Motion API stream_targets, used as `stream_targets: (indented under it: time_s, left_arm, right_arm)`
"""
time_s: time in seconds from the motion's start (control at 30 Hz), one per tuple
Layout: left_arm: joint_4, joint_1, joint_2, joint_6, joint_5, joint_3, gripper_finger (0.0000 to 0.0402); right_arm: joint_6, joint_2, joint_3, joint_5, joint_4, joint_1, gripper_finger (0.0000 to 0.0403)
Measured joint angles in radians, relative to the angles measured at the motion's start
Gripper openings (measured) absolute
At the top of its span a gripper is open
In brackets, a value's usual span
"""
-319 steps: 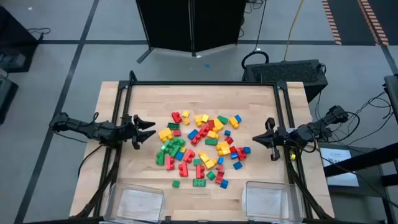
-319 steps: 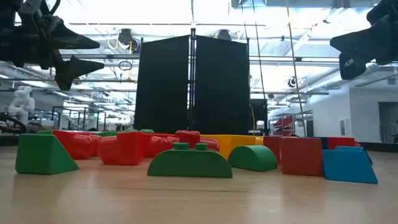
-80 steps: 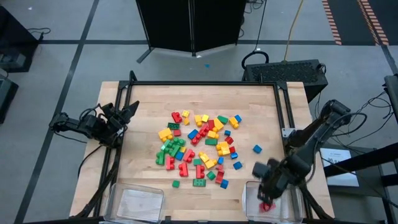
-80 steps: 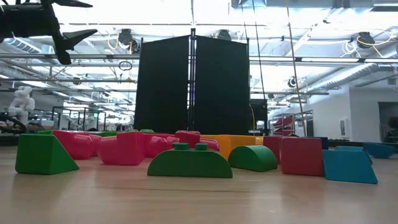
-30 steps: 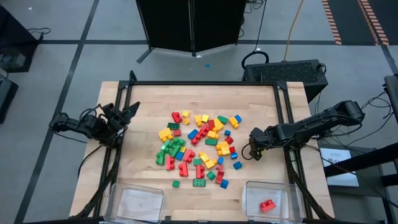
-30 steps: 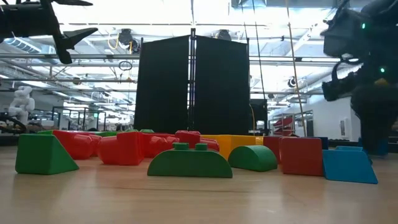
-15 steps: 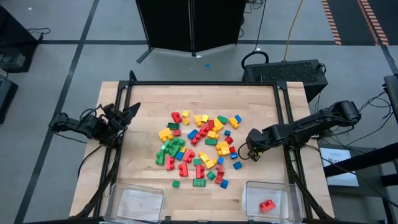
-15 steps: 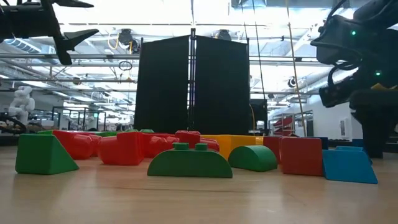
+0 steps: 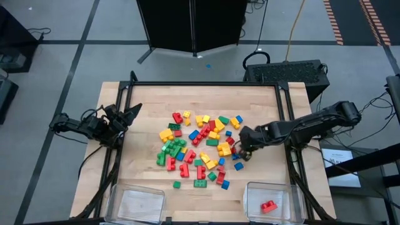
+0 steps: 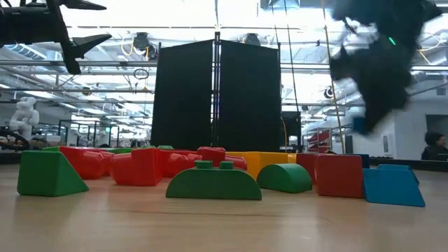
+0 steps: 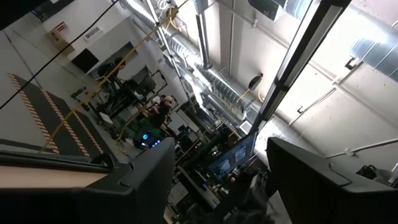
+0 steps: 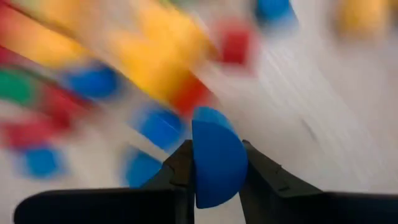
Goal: Sort blocks by size
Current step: Put the blue half cylindrical block into the left transparent bin
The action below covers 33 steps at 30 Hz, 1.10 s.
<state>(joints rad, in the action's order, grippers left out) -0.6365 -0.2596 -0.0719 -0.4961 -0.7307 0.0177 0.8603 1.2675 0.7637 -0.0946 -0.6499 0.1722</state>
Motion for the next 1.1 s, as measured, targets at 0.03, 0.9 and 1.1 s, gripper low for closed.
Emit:
stream_targets:
  time_s: [0.03,0.9,1.1]
  left_arm:
    - [0.0,0.0,0.0,0.0,0.0,0.0,0.0255]
    - [0.025,-0.001,0.0,-0.166,0.147,0.0,0.0255]
    - [0.026,-0.001,0.0,-0.21,0.212,0.0,0.0255]
  right_arm:
    - [-0.022,0.005,0.037,-0.01,0.047,0.0,0.0067]
    - [-0.799,1.126,1.433,0.487,0.227,0.022,0.0067]
    - [-0.794,1.264,1.592,0.492,0.258,0.07,0.0067]
